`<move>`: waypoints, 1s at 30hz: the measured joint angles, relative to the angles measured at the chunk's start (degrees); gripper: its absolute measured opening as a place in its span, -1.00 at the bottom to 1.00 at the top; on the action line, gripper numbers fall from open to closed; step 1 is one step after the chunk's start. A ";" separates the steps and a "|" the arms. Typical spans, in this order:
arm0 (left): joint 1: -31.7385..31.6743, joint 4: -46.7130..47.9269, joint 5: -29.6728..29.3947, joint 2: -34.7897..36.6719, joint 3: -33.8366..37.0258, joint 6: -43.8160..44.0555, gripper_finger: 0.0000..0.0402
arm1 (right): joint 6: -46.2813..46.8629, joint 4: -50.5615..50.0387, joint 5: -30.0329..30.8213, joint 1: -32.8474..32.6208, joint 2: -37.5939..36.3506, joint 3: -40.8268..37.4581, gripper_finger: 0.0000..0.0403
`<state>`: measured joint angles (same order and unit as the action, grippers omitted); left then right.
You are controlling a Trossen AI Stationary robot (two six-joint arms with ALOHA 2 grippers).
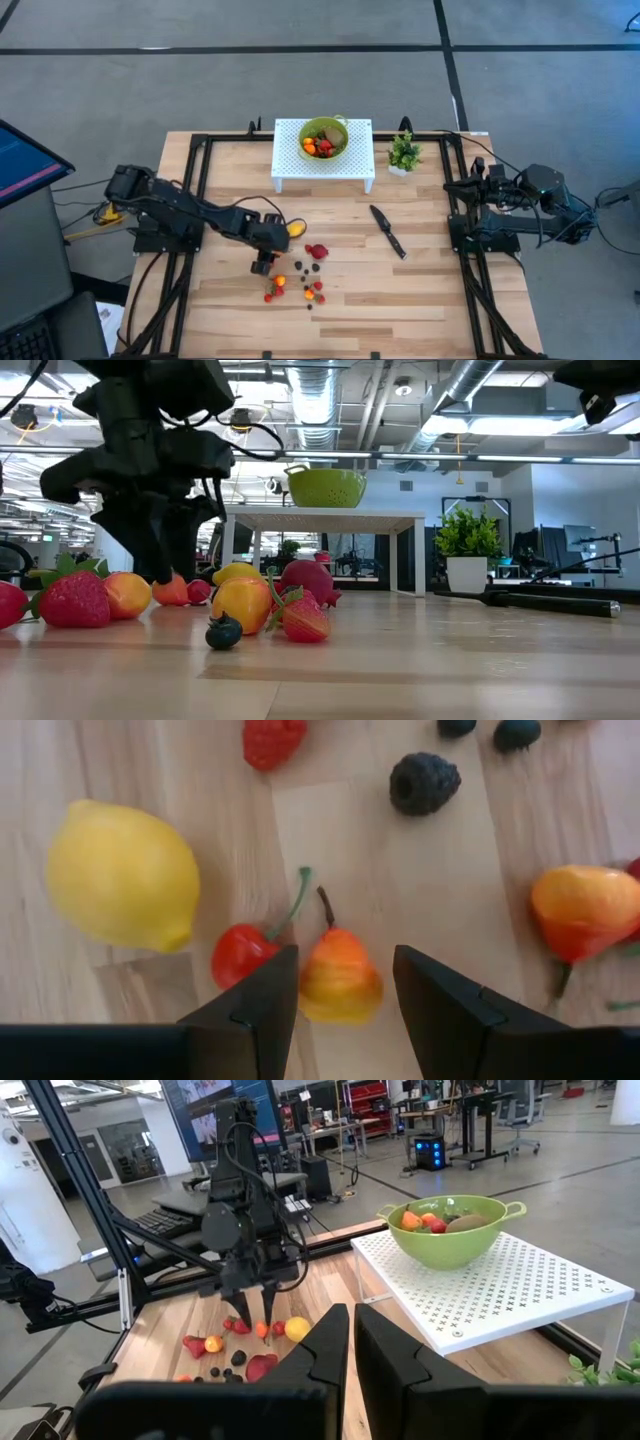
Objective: Pick & Place Fruit
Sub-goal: Put the yellow peach into the green strainer bowl
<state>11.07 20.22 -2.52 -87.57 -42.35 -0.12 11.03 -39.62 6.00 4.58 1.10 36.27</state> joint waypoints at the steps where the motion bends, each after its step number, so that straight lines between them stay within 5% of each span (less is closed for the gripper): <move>1: 0.01 -0.03 0.00 -0.29 0.00 -0.55 -0.21 | 0.00 0.00 0.00 -0.02 0.02 0.00 -0.92; 30: 0.04 -0.25 -0.46 -3.82 -0.04 -1.10 -0.21 | 0.02 0.00 0.00 -0.02 0.02 0.00 -0.92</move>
<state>11.11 19.97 -2.98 -91.39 -42.39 -1.21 11.05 -39.62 6.00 4.56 1.12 36.27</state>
